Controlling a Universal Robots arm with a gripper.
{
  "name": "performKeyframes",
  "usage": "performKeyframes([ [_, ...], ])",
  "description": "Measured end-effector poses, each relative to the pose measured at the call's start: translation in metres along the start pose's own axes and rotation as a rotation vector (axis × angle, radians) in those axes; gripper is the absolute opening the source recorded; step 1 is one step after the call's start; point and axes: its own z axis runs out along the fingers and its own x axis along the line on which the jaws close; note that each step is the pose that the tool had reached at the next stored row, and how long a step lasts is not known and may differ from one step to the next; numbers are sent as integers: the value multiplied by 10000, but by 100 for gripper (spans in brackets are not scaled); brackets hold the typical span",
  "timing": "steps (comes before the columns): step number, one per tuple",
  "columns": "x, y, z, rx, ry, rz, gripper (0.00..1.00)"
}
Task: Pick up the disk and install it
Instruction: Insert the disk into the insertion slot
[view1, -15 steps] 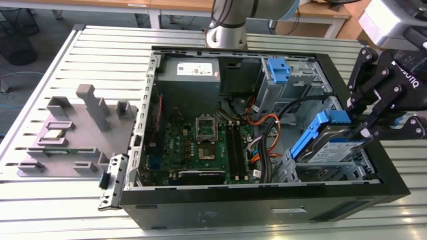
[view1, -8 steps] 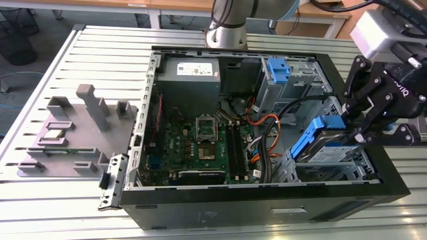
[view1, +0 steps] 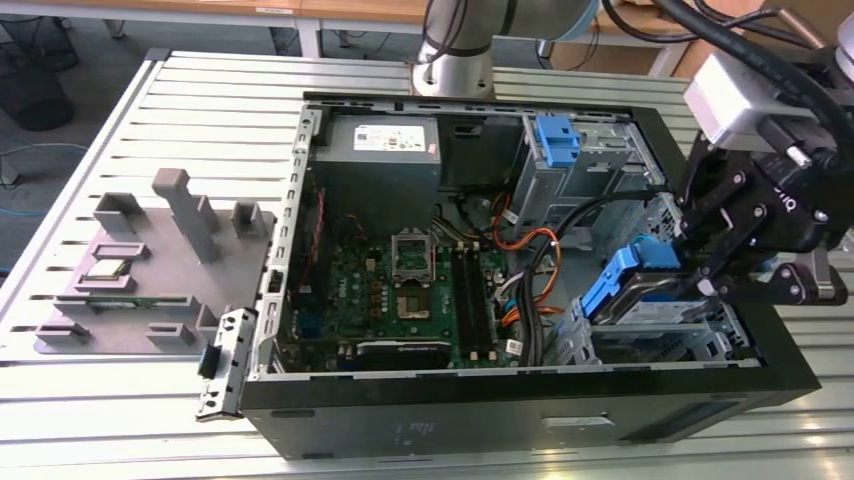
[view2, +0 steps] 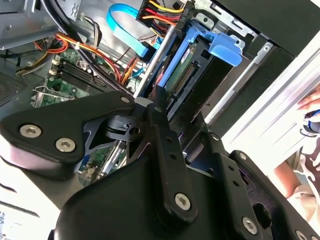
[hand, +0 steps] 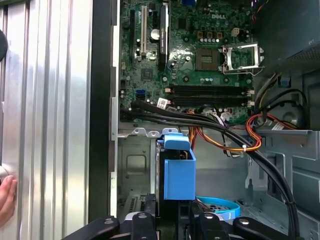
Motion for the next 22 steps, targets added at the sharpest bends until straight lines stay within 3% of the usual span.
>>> performKeyframes([
  [9, 10, -7, 155, -1, 1, 0, 35],
  [18, 10, -8, 165, 0, -7, -1, 36],
  [19, 10, -8, 164, 0, -3, -1, 42],
  [22, 10, -8, 164, 0, -4, 0, 42],
])
